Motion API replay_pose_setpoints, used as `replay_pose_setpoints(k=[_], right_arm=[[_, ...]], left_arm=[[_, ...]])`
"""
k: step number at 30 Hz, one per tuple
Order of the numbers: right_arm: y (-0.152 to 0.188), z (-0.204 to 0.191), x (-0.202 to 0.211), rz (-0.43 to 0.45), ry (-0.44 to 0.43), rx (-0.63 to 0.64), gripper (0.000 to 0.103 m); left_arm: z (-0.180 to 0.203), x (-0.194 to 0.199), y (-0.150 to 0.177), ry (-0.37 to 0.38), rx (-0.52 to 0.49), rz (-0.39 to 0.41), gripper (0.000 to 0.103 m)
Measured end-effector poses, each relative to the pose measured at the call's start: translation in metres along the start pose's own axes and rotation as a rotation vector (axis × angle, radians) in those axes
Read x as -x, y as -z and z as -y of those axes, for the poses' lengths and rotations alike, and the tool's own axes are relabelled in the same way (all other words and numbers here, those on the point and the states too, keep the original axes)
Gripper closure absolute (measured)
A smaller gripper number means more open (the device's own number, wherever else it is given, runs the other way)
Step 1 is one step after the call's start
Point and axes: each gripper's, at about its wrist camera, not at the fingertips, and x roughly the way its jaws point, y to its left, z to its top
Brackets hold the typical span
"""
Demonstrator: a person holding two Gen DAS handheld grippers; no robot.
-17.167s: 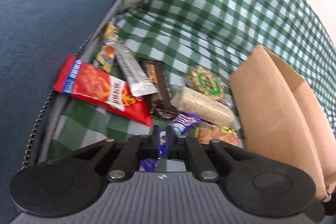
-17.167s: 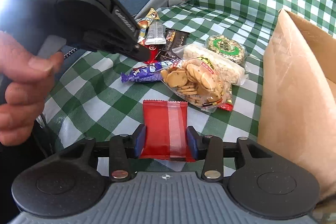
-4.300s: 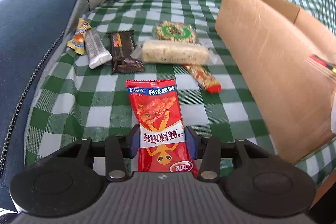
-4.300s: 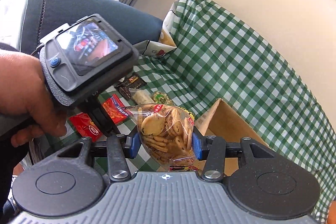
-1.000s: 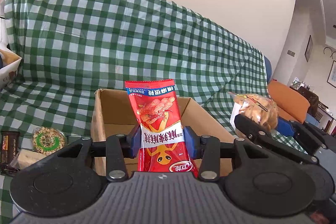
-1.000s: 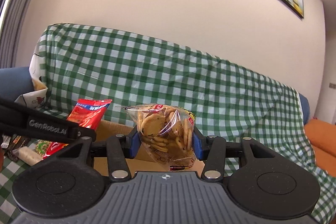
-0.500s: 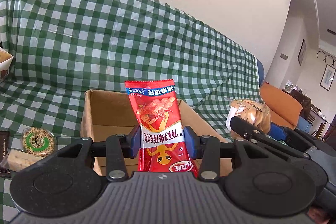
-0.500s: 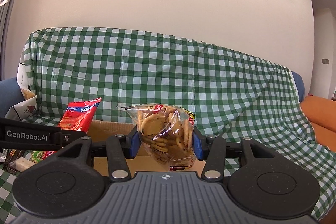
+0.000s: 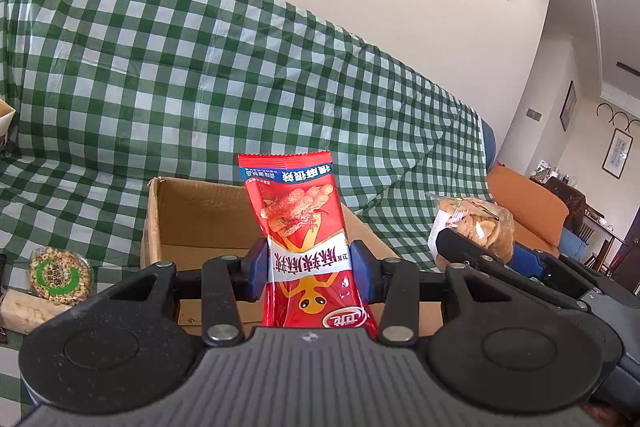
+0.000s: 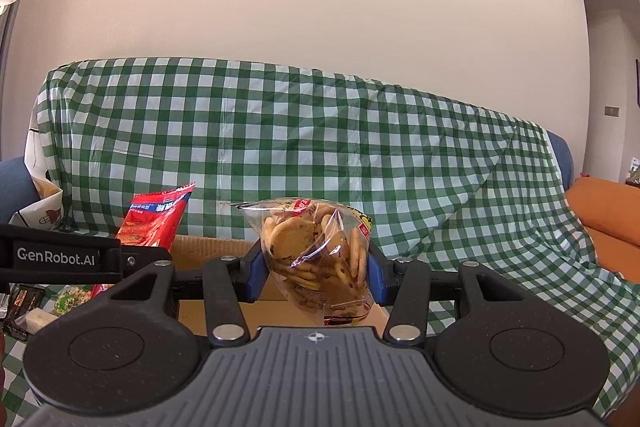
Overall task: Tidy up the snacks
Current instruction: 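Carry the spicy-strip bag and cookie bag together above the cardboard box, then open both grippers to drop the spicy-strip bag and cookie bag into the box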
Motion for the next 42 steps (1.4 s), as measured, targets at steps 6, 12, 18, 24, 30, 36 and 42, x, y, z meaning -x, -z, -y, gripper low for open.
replay_pose_setpoints(k=[6, 12, 18, 24, 30, 36, 42], right_arm=[[-0.0002, -0.0002, 0.0003, 0.002, 0.0, 0.002, 0.053], [-0.0012, 0.0009, 0.0013, 0.009, 0.006, 0.001, 0.053], [-0.0019, 0.0025, 0.0015, 0.012, 0.006, 0.001, 0.053], [-0.0022, 0.0037, 0.0018, 0.013, 0.006, 0.004, 0.053], [-0.0025, 0.0047, 0.002, 0.014, 0.004, 0.006, 0.052], [-0.0025, 0.0043, 0.0023, 0.015, 0.004, 0.008, 0.052], [-0.0025, 0.0038, 0.0023, 0.014, 0.003, 0.01, 0.052]], left_arm=[[-0.0002, -0.0016, -0.001, 0.008, 0.003, 0.007, 0.056], [0.0012, -0.0034, -0.0016, 0.015, 0.006, 0.01, 0.056], [0.0029, -0.0048, -0.002, 0.026, 0.003, 0.013, 0.056], [0.0024, -0.0049, -0.0026, 0.026, 0.009, 0.019, 0.056], [0.0035, -0.0042, -0.0028, 0.029, 0.01, 0.022, 0.056], [0.0041, -0.0042, -0.0032, 0.032, 0.01, 0.024, 0.056], [0.0039, -0.0042, -0.0029, 0.031, 0.01, 0.024, 0.056]])
